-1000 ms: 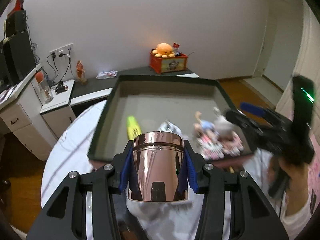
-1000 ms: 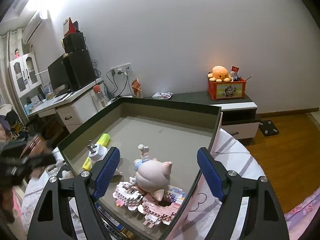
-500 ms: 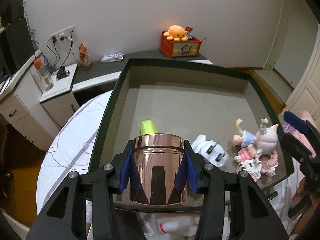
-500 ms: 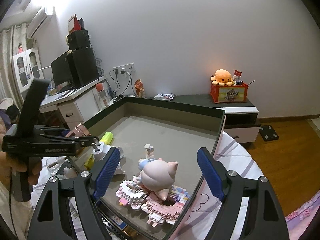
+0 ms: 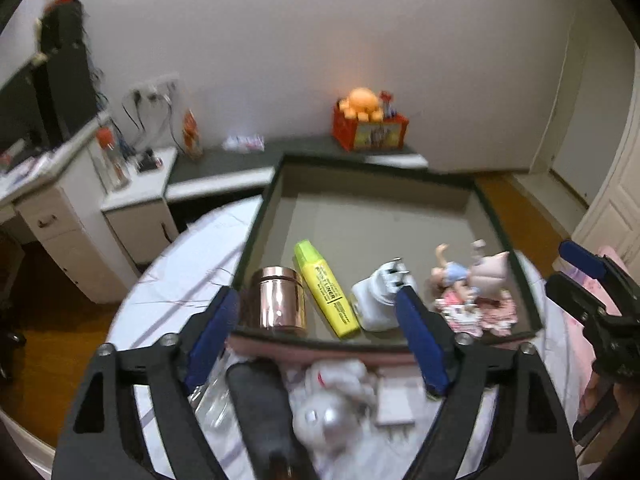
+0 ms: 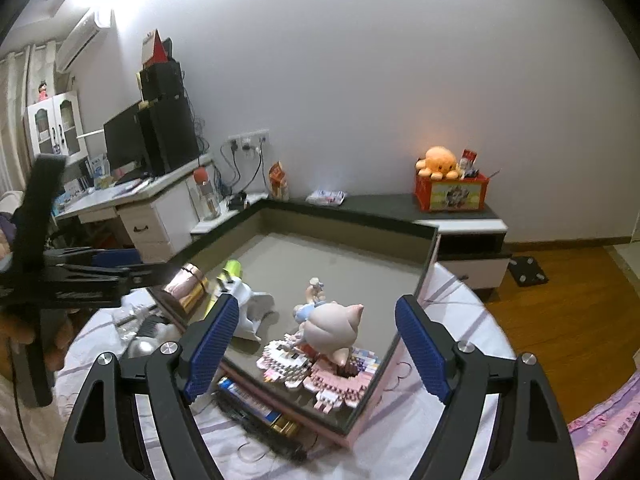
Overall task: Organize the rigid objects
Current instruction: 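Open both grippers to release the items and withdraw from the box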
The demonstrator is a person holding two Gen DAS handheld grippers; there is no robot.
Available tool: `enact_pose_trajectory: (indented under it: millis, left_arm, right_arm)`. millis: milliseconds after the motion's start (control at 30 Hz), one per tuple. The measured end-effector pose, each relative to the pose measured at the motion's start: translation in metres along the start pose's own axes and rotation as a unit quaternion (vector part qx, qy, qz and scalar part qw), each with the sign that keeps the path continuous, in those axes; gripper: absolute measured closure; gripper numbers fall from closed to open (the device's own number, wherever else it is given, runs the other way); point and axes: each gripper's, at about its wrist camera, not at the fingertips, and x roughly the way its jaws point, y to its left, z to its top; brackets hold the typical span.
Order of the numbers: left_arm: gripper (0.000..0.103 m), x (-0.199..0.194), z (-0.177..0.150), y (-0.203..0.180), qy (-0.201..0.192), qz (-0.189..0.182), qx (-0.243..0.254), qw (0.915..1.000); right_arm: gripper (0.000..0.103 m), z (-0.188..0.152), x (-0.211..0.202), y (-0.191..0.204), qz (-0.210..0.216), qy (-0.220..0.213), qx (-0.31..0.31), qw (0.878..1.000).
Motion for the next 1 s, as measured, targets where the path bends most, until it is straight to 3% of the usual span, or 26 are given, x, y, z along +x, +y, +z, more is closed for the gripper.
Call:
enact_pose_trajectory:
  millis: [133,267,400,567,633,733,1000]
  left_arm:
    - [0.003,-0.066,-0.016,-0.011,-0.067,0.025,0.006,0.9974]
    - [0.002,-0.124,-0.034,-0.020,-0.109,0.027,0.028,0.9932]
    - [0.000,-0.175,-0.054,-0.025,-0.140,0.075,0.012,0.9872]
    - [0.000,-0.231,-0.079,-0.039,-0.182,0.158,0.011,0.9705]
    - [0.000,-0.248,-0.087,-0.043,-0.188,0.173,0.019,0.9666]
    - [0.000,-0.273,-0.098,-0.047,-0.203,0.158,0.029,0.9660]
    - [0.000,-0.314,-0.114,-0.040,-0.238,0.181,0.009,0.9541]
  right_arm:
    - [0.018,0.003,-0.038,0.011,-0.004,-0.027,-0.001,1.000]
    - [0.004,0.004,-0.075,0.030,-0.014,-0.051,-0.015,0.998]
    - [0.000,0.002,-0.111,0.050,-0.017,-0.076,-0.027,0.997]
    - [0.000,-0.005,-0.154,0.076,-0.031,-0.103,-0.042,0.993]
    - [0.000,-0.010,-0.173,0.085,-0.039,-0.119,-0.047,0.991]
    - [0.000,-0.015,-0.199,0.101,-0.045,-0.141,-0.055,0.987]
    - [0.000,-0.023,-0.236,0.127,-0.055,-0.165,-0.063,0.983]
